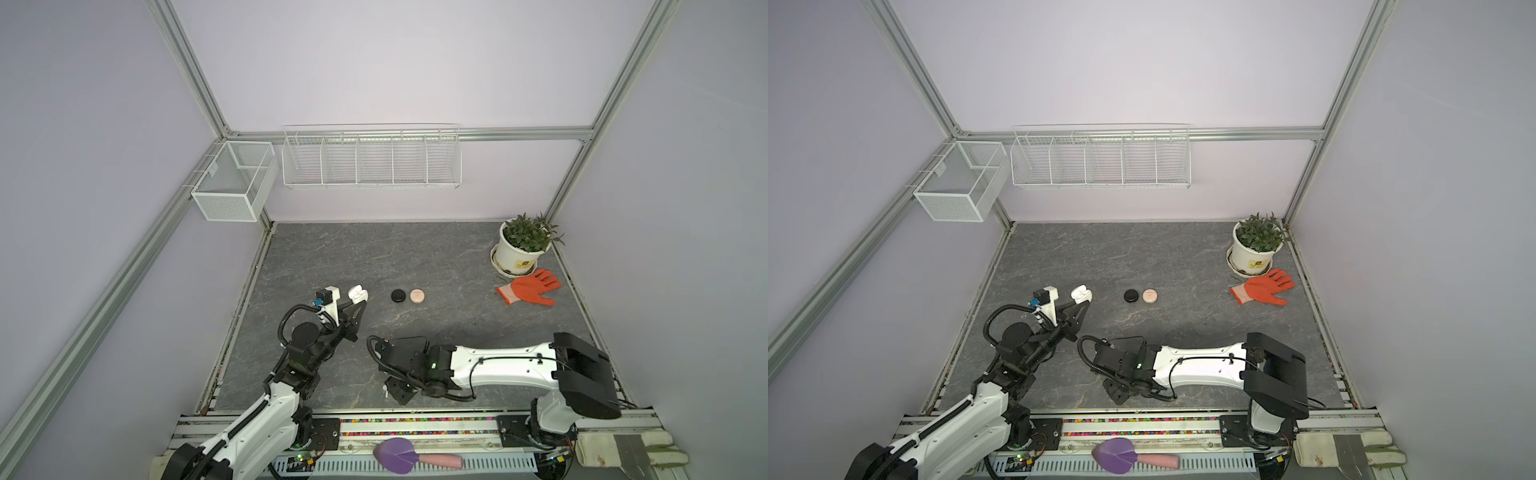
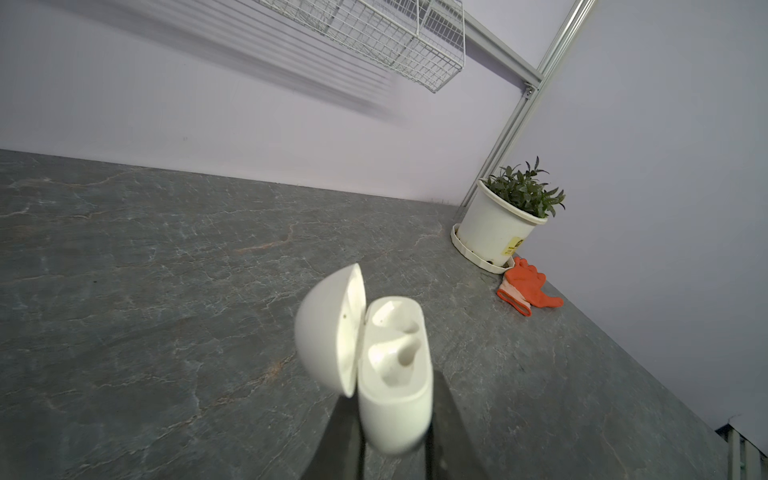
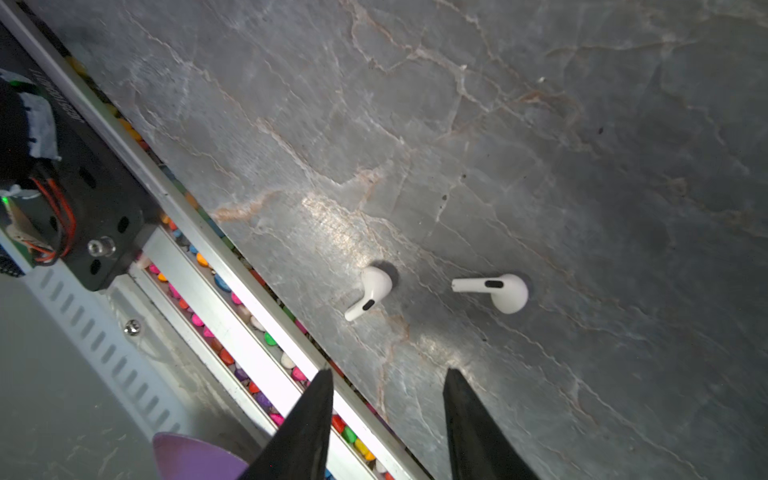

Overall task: Insert the wireless bluetooth earbuds into the charging case
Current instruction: 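Move the right gripper over the white earbuds on the table, then lower the right gripper and close it on one white earbud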

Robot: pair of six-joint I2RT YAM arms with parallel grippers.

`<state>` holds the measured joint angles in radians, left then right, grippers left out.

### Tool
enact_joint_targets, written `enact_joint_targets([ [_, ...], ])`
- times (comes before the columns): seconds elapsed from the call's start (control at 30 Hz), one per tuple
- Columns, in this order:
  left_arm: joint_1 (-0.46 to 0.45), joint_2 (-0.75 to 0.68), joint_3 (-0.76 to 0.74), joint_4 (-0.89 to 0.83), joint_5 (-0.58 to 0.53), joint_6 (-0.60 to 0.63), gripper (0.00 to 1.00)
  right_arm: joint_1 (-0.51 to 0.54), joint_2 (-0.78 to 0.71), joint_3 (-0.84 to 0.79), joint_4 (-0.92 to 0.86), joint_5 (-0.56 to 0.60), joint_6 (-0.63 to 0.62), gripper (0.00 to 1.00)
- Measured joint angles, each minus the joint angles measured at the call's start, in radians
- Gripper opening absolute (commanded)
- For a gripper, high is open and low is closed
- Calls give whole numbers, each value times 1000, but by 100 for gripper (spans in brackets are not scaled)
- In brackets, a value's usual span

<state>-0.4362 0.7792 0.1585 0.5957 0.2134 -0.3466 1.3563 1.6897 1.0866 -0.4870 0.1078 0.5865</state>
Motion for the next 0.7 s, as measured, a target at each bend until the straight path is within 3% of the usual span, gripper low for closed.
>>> enact_joint_targets([
  [0.2,4,-106,-6,-48,-41,-1,0,2,58,56,-10,-3,0,38],
  [0.7,4,-110,-18,-88,-57,-1,0,-2,180,112,-15,-61,-18,37],
])
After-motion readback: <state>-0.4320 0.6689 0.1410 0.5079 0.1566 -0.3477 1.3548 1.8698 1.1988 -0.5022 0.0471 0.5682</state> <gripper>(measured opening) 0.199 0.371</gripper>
